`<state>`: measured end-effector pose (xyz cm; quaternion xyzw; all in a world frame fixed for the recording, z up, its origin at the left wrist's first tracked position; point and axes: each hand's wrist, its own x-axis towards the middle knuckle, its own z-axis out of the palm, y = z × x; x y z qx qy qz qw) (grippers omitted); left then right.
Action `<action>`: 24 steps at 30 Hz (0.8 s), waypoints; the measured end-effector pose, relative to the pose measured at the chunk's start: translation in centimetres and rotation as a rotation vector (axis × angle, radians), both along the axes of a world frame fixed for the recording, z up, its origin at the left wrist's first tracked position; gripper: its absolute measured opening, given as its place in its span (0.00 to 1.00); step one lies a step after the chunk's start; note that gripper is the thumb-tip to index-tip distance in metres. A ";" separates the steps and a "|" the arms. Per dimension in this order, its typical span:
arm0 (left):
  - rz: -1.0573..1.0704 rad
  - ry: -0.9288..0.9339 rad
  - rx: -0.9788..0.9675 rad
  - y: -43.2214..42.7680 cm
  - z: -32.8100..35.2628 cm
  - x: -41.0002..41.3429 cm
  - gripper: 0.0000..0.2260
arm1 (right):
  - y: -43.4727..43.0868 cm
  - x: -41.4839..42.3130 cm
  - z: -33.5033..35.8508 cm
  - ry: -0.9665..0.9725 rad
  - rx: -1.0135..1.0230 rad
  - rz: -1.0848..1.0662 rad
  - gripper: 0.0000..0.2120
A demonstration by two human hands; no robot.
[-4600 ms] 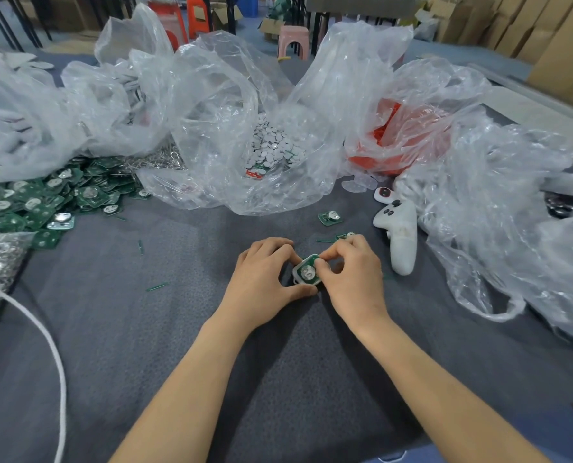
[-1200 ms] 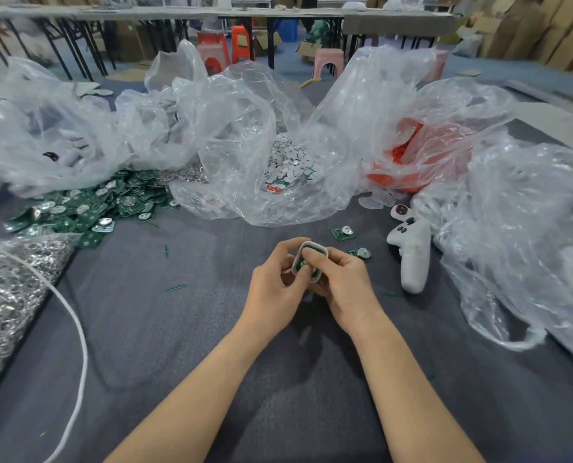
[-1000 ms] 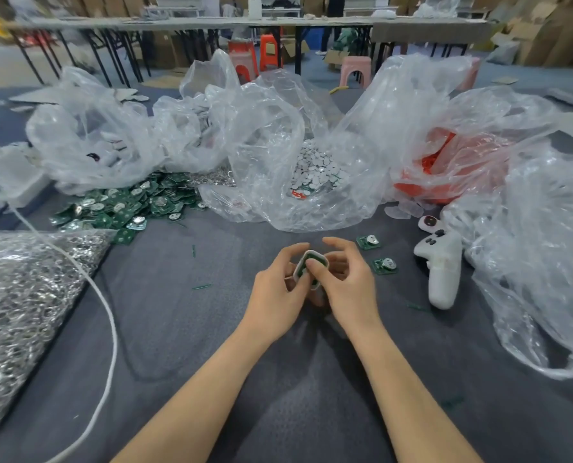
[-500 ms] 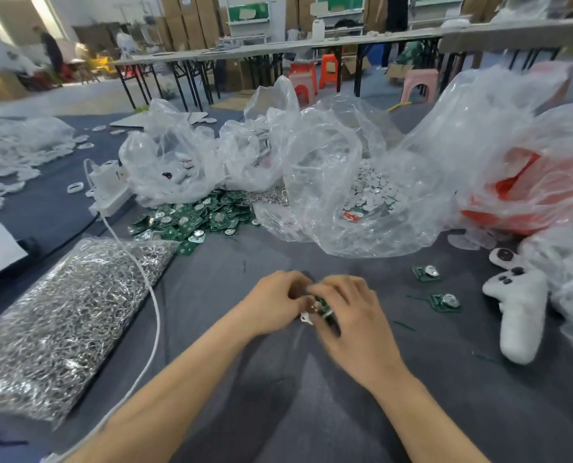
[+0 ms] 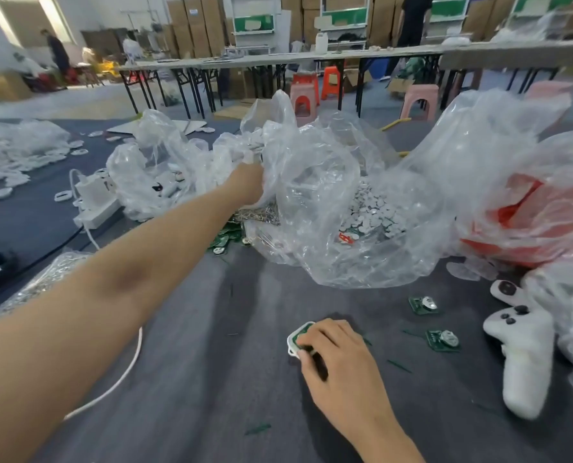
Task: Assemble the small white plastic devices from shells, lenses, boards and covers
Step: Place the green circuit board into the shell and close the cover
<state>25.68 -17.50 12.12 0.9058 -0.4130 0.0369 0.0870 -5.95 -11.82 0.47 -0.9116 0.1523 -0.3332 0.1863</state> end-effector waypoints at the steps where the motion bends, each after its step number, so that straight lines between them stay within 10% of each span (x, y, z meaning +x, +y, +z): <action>1: 0.002 0.005 0.096 -0.5 -0.7 0.4 0.16 | -0.2 0.1 -0.2 0.000 0.013 0.008 0.03; 15: 0.036 -0.293 0.023 -1.6 -1.6 2.0 0.16 | -0.4 0.4 -0.2 -0.034 0.112 0.033 0.03; 24: -0.116 -0.169 -0.555 1.5 1.3 1.0 0.11 | -0.6 0.1 0.1 0.028 0.206 0.043 0.04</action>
